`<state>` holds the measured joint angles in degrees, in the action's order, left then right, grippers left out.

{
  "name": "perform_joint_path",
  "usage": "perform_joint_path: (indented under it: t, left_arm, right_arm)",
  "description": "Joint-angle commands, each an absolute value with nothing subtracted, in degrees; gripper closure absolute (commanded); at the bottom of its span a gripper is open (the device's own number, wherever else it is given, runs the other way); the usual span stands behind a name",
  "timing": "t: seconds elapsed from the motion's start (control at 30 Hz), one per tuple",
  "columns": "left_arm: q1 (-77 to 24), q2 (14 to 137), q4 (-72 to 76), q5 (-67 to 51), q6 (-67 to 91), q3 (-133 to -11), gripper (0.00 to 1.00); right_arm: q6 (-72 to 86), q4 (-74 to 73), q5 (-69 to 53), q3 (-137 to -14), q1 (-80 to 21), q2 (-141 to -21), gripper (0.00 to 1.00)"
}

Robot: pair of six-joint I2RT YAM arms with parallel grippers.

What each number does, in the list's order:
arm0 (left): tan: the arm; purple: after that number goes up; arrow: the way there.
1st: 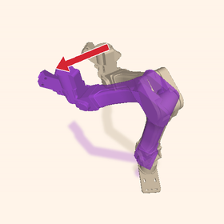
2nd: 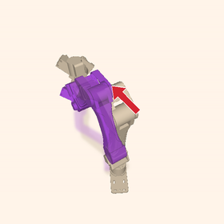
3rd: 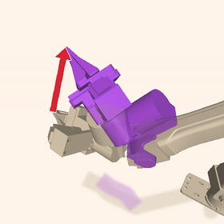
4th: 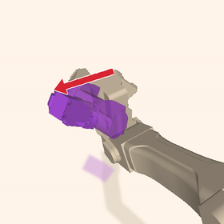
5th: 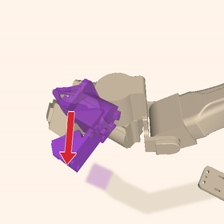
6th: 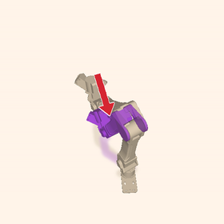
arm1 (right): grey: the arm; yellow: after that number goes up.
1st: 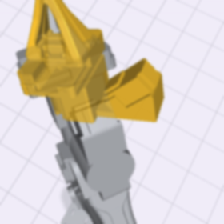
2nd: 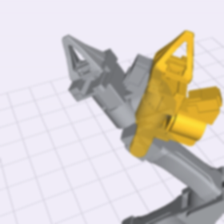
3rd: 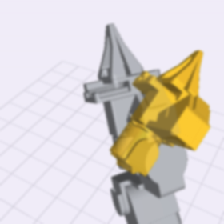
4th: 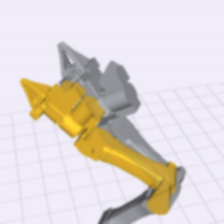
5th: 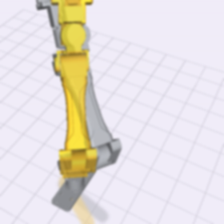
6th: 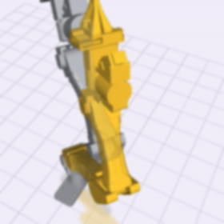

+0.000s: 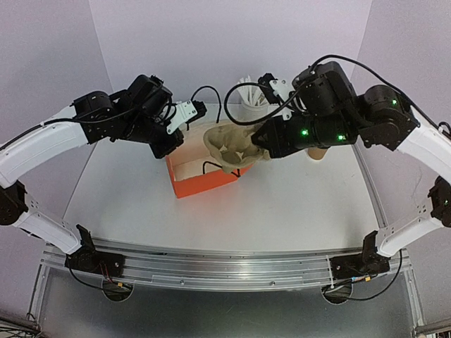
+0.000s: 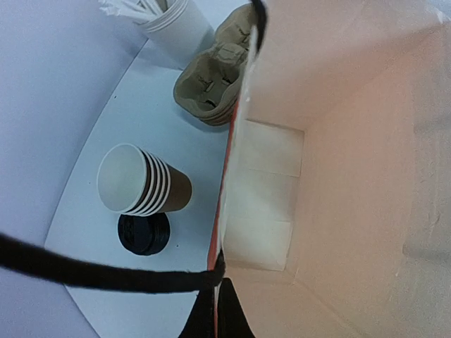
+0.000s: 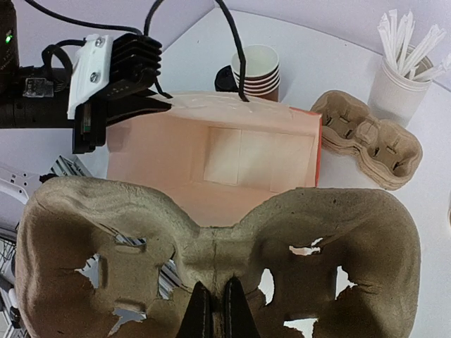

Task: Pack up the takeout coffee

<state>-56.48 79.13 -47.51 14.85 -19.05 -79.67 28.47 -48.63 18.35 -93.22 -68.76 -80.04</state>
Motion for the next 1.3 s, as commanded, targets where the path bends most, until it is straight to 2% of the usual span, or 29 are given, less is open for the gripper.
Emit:
perform_joint_path:
  t: [0.0, 0.17, 0.37, 0.53, 0.73, 0.93, 1.07, 1.13, 1.27]
  left_arm:
    - [-56.94, 76.75, -41.94, 22.10, -10.49, -76.77, 1.00]
    - [-59.03, 74.80, -39.86, 24.18, -9.09, -74.24, 1.00]
    - [-64.65, 73.41, -40.40, 25.97, -7.83, -70.82, 1.00]
    - [-65.15, 73.34, -40.02, 27.27, -7.75, -72.26, 1.00]
    - [-66.69, 73.74, -42.11, 22.48, -2.83, -71.31, 1.00]
    - [-69.89, 71.27, -47.22, 20.05, -2.34, -68.48, 1.00]
    - [-72.04, 69.28, -42.92, 23.05, -5.45, -62.03, 1.00]
    - [-72.08, 69.88, -41.45, 24.47, -5.60, -62.29, 1.00]
    - [-71.91, 71.22, -43.52, 19.41, -2.06, -66.22, 1.00]
  right_arm:
    - [29.12, -47.96, 24.11, -89.34, -69.75, -74.30, 1.00]
    - [28.71, -42.23, 24.39, -83.18, -70.49, -68.21, 1.00]
    - [20.45, -40.52, 22.01, -87.47, -75.14, -74.93, 1.00]
    - [21.19, -39.91, 26.33, -87.16, -79.79, -76.91, 1.00]
    - [24.02, -37.84, 29.12, -87.56, -83.87, -80.96, 1.00]
    - [25.95, -28.90, 28.71, -81.06, -84.75, -74.44, 1.00]
    - [25.17, -26.07, 29.63, -78.24, -85.80, -73.23, 1.00]
    - [25.14, -26.12, 29.47, -77.78, -86.16, -74.24, 1.00]
    - [25.89, -26.47, 30.52, -76.38, -87.47, -75.49, 1.00]
